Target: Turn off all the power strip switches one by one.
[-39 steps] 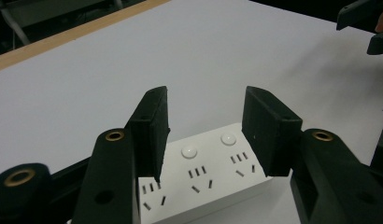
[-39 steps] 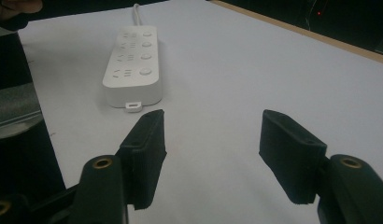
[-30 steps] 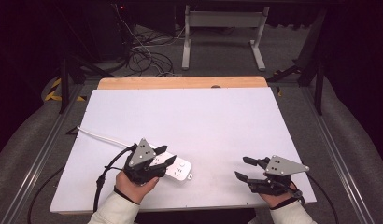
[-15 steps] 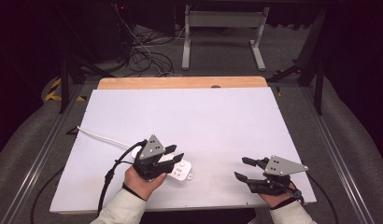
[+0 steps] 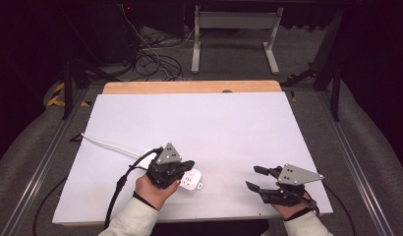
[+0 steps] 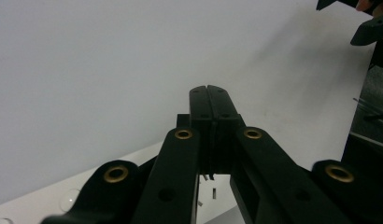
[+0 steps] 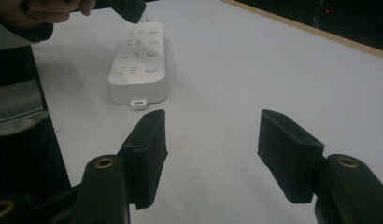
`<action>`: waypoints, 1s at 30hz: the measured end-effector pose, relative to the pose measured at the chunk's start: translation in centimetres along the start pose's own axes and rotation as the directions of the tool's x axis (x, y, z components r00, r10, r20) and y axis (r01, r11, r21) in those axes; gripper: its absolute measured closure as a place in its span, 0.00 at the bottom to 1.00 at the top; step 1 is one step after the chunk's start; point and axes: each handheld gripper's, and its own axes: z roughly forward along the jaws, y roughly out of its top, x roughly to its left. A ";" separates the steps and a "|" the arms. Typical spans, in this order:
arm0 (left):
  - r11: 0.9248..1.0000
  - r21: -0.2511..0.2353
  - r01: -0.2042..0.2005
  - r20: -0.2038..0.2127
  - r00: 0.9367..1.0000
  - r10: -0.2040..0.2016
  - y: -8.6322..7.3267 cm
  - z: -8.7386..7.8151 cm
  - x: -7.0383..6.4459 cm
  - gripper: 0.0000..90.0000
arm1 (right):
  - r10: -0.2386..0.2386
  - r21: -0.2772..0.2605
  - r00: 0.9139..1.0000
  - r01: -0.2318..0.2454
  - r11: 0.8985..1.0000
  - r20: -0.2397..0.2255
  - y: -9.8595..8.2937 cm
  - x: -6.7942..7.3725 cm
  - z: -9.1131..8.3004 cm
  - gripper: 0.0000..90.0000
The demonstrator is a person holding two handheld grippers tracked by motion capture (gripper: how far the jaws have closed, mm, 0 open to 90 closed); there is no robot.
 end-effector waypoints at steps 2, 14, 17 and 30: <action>0.998 0.055 0.005 0.022 1.000 -0.006 -0.1 0.8 0.1 1.00 | 0.001 0.002 1.000 -0.001 1.000 0.001 0.0 0.0 0.0 0.47; 0.986 0.165 0.026 0.006 1.000 -0.028 -0.5 2.8 0.6 1.00 | 0.005 0.003 1.000 -0.005 1.000 -0.004 0.0 0.0 0.0 0.47; 0.983 0.181 0.027 -0.006 1.000 -0.027 -0.6 3.2 0.9 1.00 | 0.005 0.005 1.000 -0.005 1.000 -0.005 -0.1 0.0 0.1 0.47; 0.979 0.204 0.022 -0.020 1.000 -0.018 -0.8 3.9 1.0 1.00 | 0.005 0.006 1.000 -0.005 1.000 -0.009 -0.1 -0.1 0.1 0.47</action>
